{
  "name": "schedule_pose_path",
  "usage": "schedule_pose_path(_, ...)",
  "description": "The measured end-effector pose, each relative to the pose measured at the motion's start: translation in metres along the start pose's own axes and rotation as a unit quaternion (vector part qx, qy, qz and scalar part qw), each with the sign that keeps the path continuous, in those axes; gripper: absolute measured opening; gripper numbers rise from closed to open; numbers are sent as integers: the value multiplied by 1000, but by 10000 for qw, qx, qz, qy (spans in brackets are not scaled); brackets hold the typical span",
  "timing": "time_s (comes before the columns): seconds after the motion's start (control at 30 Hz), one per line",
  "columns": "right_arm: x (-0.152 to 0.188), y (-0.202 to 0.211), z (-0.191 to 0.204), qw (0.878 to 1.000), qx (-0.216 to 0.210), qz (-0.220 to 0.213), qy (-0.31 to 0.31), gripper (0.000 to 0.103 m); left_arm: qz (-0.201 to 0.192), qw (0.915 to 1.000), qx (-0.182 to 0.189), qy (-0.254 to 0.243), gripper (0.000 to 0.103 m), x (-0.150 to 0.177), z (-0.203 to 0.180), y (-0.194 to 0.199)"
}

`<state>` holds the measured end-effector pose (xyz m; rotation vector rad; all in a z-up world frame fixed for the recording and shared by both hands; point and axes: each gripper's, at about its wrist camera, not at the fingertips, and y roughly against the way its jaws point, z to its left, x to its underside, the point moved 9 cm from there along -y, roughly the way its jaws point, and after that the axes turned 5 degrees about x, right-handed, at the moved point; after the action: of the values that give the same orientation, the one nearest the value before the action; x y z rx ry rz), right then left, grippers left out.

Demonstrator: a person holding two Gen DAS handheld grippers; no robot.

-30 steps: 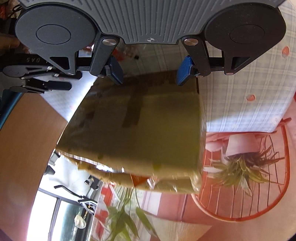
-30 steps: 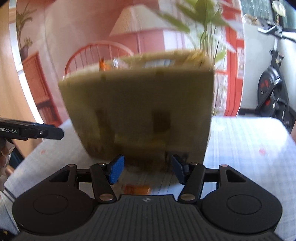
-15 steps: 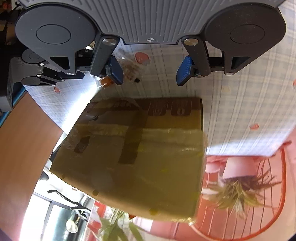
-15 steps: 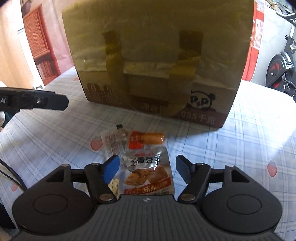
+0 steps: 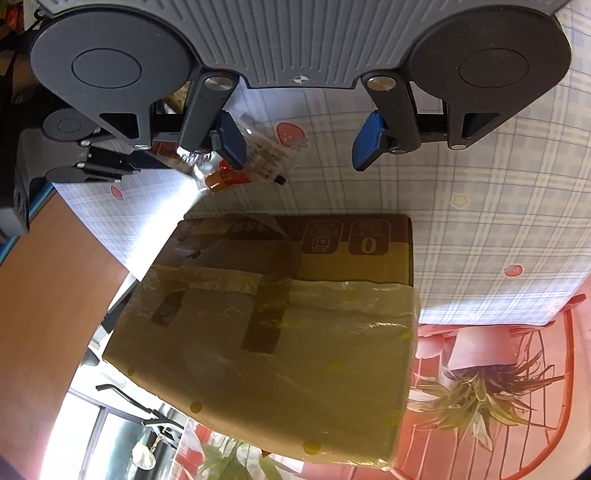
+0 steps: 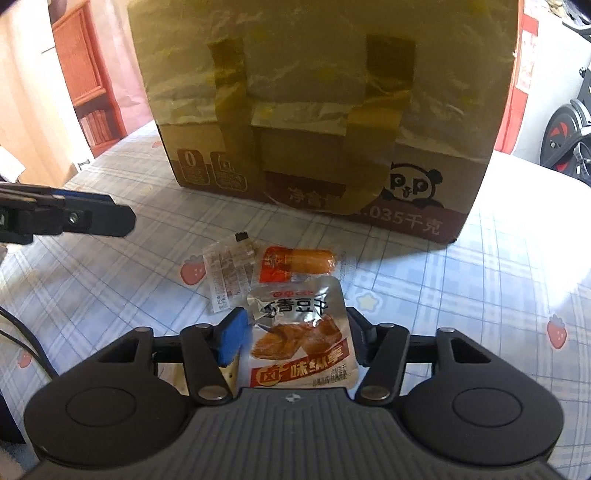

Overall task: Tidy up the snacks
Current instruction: 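Grasp the white cracker packet with the left tool while the right tool grasps the silver packet, then lift both packets over the box and open both tools to drop them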

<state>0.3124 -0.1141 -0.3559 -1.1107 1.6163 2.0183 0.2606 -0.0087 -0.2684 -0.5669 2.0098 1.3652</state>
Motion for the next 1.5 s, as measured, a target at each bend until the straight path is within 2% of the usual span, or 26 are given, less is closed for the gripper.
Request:
schedule_pose_path(0.07, -1, 3, -3, 10000, 33, -61, -35, 47, 55, 10000, 22, -57, 66, 2, -3, -2)
schedule_pose_path(0.4, 7, 19, -29, 9986, 179, -270, -424, 47, 375, 9970, 519, -439, 66, 18, -34, -19)
schedule_pose_path(0.6, 11, 33, -49, 9966, 288, -377, -673, 47, 685, 9880, 1018, -936, 66, 31, -68, -35)
schedule_pose_path(0.73, 13, 37, -55, 9957, 313, -408, -767, 47, 892, 9805, 1224, -1249, 66, 38, -83, -47)
schedule_pose_path(1.07, 14, 42, -61, 9944, 316, -470, -892, 47, 1132, 9698, 1190, -1801, 67, 50, -97, -67)
schedule_pose_path(1.23, 13, 43, -61, 9942, 312, -484, -906, 47, 1074, 9664, 1094, -2061, 66, 54, -102, -68)
schedule_pose_path(1.27, 13, 43, -61, 9943, 307, -475, -900, 47, 1056, 9666, 1074, -2075, 61, 54, -103, -68)
schedule_pose_path(1.5, 11, 44, -55, 9948, 264, -467, -863, 47, 749, 9801, 843, -1634, 57, 39, -86, -62)
